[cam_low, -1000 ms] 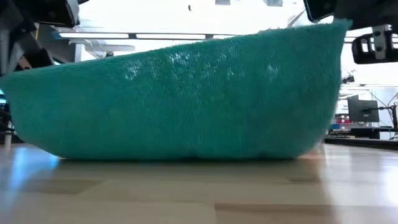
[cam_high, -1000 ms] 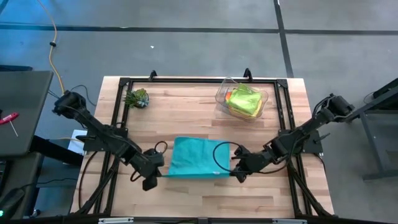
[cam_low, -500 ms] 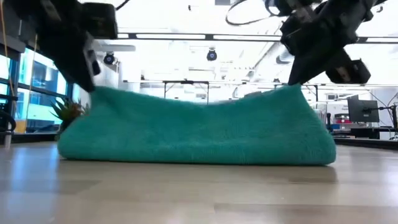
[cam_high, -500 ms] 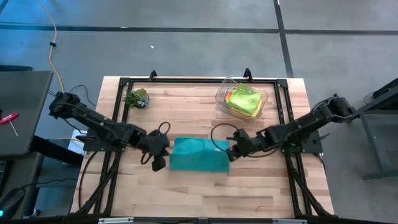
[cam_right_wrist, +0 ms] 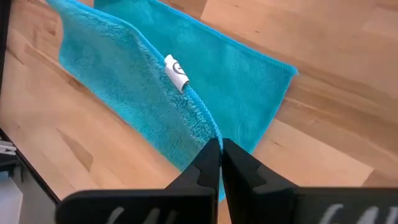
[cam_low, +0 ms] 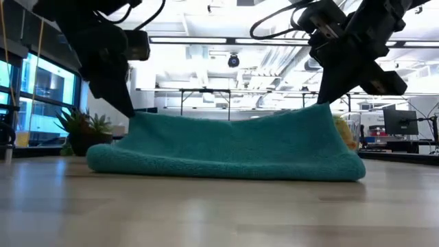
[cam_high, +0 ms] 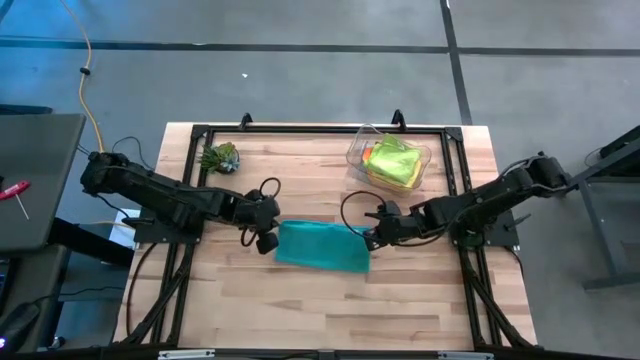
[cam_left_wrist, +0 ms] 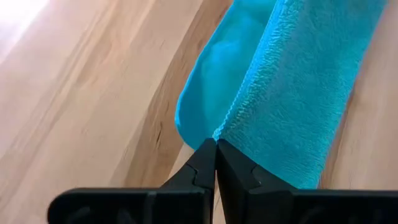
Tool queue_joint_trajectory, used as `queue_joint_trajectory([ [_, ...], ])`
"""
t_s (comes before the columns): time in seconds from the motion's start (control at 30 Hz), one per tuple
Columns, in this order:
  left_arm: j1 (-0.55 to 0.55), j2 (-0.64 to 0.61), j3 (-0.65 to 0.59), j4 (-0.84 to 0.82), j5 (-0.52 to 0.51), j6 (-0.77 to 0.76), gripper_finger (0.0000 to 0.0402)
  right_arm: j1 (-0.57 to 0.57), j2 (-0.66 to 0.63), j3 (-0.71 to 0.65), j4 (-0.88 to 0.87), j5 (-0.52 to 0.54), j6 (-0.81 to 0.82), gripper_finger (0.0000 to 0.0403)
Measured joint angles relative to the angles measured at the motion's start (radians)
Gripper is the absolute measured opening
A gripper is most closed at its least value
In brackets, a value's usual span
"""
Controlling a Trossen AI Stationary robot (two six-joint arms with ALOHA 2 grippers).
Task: Fold microfiber towels
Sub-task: Fold the blue microfiber towel
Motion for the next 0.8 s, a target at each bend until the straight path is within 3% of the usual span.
queue_joint_trajectory([
  [0.5, 0.005, 0.004, 0.0, 0.001, -0.079, 0.0, 0.0004, 0.0, 0.0, 0.0, 0.003, 0.059, 0.022, 0.0],
  [0.8, 0.004, 0.004, 0.0, 0.002, -0.122, 0.029, 0.0062, 0.0, 0.0, 0.0, 0.005, 0.059, 0.022, 0.0],
])
